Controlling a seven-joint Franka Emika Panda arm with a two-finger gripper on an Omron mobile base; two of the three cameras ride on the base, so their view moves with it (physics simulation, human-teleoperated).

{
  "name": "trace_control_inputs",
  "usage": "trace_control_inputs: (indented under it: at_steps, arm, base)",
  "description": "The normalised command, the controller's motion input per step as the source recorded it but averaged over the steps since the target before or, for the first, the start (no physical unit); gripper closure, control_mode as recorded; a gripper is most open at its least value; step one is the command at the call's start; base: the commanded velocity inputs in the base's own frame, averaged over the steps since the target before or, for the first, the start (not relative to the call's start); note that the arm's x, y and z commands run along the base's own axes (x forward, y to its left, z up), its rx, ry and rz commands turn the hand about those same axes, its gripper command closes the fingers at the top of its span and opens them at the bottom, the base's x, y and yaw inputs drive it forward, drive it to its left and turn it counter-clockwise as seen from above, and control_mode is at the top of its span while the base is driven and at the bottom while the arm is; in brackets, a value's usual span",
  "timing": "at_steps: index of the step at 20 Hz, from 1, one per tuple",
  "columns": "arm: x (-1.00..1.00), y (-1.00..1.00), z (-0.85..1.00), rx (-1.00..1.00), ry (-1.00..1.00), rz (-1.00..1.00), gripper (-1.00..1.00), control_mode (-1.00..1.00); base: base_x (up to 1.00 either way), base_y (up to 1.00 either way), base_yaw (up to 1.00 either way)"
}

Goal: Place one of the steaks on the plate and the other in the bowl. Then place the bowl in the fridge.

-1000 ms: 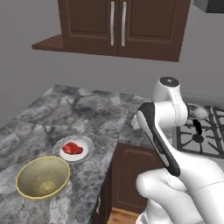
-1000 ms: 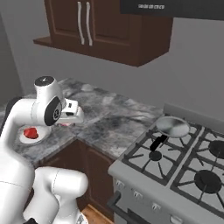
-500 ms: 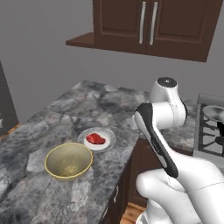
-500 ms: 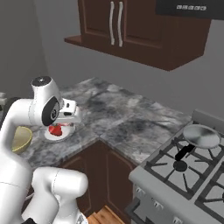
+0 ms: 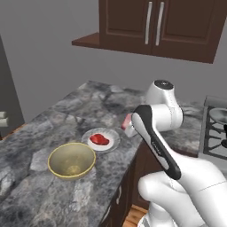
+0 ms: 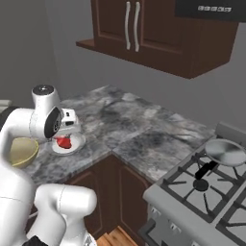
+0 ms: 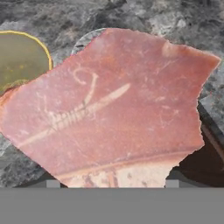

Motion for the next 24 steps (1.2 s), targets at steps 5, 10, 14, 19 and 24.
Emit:
trace_control_inputs:
  at_steps: [5, 10, 14, 19, 24]
  arm:
    - [0.18, 0.93, 0.0, -0.01, 0.06, 0.37, 1.0, -1.0]
    - [0.19, 1.0, -0.01, -0.11, 0.19, 0.07, 1.0, -1.0]
    - [0.03, 1.0, -0.16, -0.18, 0.23, 0.04, 1.0, -1.0]
    - [0.03, 0.64, -0.39, -0.12, -0.01, 0.0, 1.0, -1.0]
    - [0.1, 0.69, -0.44, -0.06, -0.04, 0.0, 1.0, -1.0]
  base:
    - [0.0, 0.0, 0.0]
    - [0.0, 0.0, 0.0]
    - [0.0, 0.0, 0.0]
    - [0.0, 0.0, 0.0]
    - [0.0, 0.0, 0.0]
